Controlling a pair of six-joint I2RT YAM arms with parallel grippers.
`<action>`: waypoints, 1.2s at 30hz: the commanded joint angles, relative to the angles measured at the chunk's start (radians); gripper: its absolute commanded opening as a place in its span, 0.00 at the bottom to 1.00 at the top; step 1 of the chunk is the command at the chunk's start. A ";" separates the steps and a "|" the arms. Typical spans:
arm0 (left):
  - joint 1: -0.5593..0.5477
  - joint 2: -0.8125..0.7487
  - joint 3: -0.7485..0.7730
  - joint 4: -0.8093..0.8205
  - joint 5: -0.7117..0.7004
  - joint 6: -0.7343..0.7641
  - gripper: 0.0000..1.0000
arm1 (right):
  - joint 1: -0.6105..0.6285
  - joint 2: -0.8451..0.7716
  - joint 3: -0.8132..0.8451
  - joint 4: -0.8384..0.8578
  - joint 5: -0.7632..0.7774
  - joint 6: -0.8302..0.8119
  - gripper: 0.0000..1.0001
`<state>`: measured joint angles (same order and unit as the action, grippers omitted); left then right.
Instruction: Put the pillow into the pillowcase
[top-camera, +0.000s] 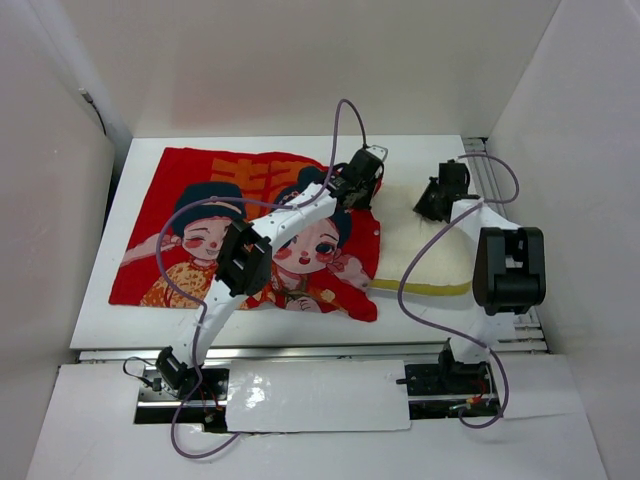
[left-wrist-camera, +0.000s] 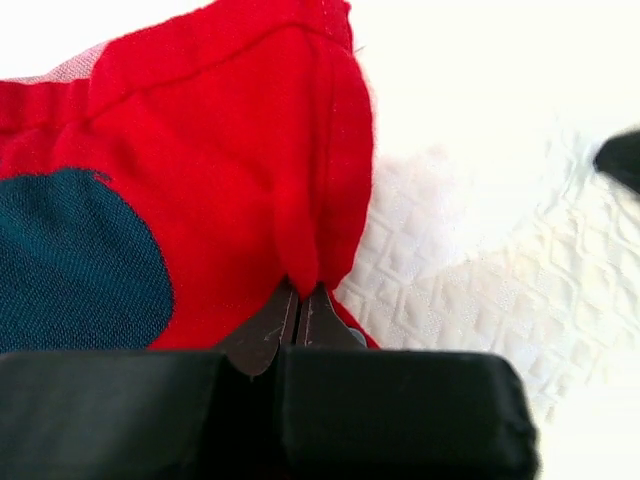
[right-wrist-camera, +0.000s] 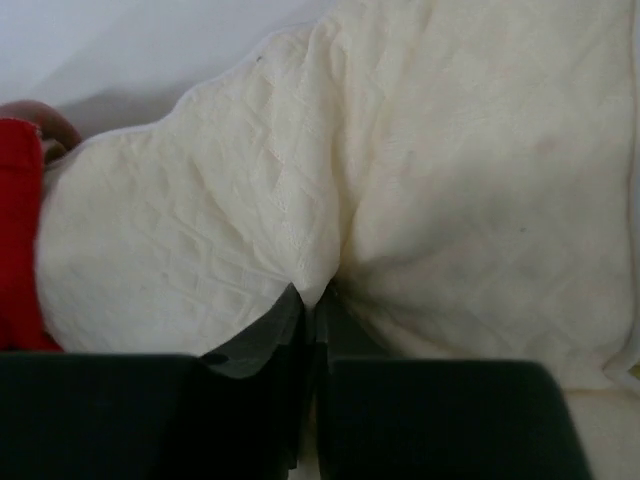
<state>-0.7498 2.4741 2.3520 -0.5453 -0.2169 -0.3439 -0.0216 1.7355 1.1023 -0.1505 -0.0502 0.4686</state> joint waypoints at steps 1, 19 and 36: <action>-0.011 -0.030 -0.011 0.056 0.042 -0.006 0.00 | 0.069 0.056 -0.047 -0.009 -0.111 0.001 0.03; -0.048 -0.254 0.007 0.099 0.284 0.008 0.00 | 0.285 -0.383 -0.387 0.595 -0.223 0.264 0.00; -0.023 -0.227 -0.063 0.035 0.321 -0.035 0.05 | 0.367 -0.246 -0.496 0.838 -0.154 0.315 0.34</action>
<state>-0.7628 2.2650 2.3032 -0.6128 0.0086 -0.3328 0.3294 1.5089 0.5468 0.7284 -0.1356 0.7708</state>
